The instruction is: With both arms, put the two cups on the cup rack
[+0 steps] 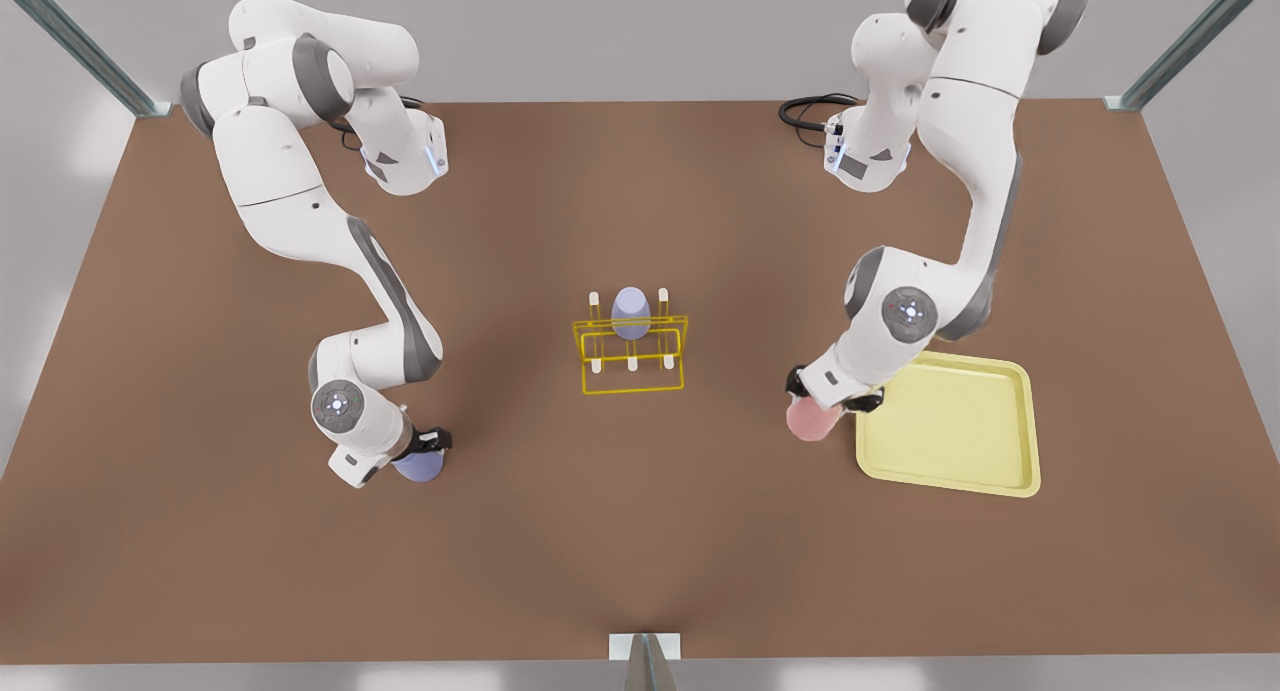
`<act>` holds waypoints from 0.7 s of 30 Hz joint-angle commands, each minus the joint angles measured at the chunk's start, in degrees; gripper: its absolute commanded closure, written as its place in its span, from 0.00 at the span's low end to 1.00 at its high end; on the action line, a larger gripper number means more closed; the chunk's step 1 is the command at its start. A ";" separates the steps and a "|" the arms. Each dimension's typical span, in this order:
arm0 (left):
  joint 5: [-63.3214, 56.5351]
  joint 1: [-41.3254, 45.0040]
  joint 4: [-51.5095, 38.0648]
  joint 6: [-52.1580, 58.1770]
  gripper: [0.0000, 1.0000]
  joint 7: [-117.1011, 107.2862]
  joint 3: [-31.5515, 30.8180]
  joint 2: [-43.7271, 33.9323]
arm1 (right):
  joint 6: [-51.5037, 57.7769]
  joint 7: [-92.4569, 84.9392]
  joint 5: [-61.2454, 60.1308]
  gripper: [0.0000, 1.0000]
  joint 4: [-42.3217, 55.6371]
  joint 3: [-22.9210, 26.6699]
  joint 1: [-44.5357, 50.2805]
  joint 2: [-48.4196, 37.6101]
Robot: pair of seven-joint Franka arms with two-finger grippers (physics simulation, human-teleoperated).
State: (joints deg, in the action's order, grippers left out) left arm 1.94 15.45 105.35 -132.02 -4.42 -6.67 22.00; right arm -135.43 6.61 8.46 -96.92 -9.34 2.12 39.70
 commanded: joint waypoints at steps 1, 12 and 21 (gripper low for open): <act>-0.01 3.44 -3.48 9.85 0.15 -30.91 -1.07 1.02 | -0.45 0.86 -0.11 0.00 -0.03 0.03 -0.10 0.03; 0.96 11.97 -23.44 29.63 0.15 -59.39 -7.13 9.37 | -0.36 0.86 -0.11 0.24 0.50 -0.06 -0.45 -0.76; 1.57 12.76 -23.44 25.41 0.14 -59.48 -7.83 12.19 | 1.83 0.16 -0.47 0.24 0.59 -5.60 -0.36 -7.62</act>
State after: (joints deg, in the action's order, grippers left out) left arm 3.36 28.07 81.96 -107.01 -43.69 -14.59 34.09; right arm -135.07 5.86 7.60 -96.29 -14.67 1.67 32.68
